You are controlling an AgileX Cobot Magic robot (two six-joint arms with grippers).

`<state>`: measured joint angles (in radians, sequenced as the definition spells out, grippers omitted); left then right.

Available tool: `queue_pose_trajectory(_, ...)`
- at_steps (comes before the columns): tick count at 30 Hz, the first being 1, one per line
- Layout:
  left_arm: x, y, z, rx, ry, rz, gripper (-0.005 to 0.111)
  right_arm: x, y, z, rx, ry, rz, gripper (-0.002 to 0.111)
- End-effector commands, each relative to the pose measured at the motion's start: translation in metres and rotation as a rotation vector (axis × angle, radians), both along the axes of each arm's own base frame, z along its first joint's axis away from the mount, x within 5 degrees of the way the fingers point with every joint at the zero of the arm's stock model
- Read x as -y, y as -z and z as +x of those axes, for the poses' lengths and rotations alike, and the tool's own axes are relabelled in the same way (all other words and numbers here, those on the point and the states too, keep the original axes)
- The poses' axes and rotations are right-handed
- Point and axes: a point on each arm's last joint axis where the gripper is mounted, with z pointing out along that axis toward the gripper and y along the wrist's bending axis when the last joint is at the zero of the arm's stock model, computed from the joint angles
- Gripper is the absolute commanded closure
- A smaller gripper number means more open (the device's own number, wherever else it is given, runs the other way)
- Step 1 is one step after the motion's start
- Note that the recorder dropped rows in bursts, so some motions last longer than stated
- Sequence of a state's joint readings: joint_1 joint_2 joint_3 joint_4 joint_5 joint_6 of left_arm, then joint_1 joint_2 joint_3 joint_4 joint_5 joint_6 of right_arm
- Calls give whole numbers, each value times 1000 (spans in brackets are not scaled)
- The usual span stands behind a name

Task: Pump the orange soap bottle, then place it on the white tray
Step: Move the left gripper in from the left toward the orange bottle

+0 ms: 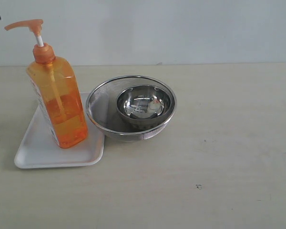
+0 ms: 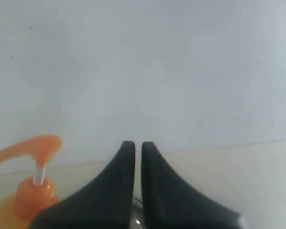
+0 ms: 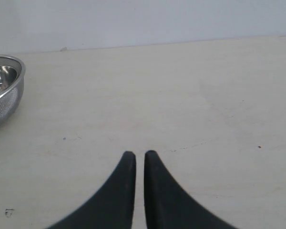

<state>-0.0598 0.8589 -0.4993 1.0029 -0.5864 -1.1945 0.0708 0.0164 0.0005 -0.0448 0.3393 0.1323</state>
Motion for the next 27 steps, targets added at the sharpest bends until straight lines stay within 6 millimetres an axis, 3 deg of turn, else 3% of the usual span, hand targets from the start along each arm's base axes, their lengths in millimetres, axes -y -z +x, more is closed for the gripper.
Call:
queue_pose_trajectory(1,-6,-4,4,61,-70,11,102,0,-1,0,15,1,-9,104)
queue_pose_trajectory(10,-12,28,31,-60,-199,250,102,0,-1,0,15,2,-7,104)
queue_pose_trajectory(15,-12,48,41,-265,-268,352,102,0,-1,0,15,2,-7,104)
queue_pose_trajectory(21,0,66,30,-516,-291,306,102,0,-1,0,15,2,-7,104)
queue_pose_trajectory(27,29,65,8,-553,-110,351,102,0,-1,0,15,2,-7,104)
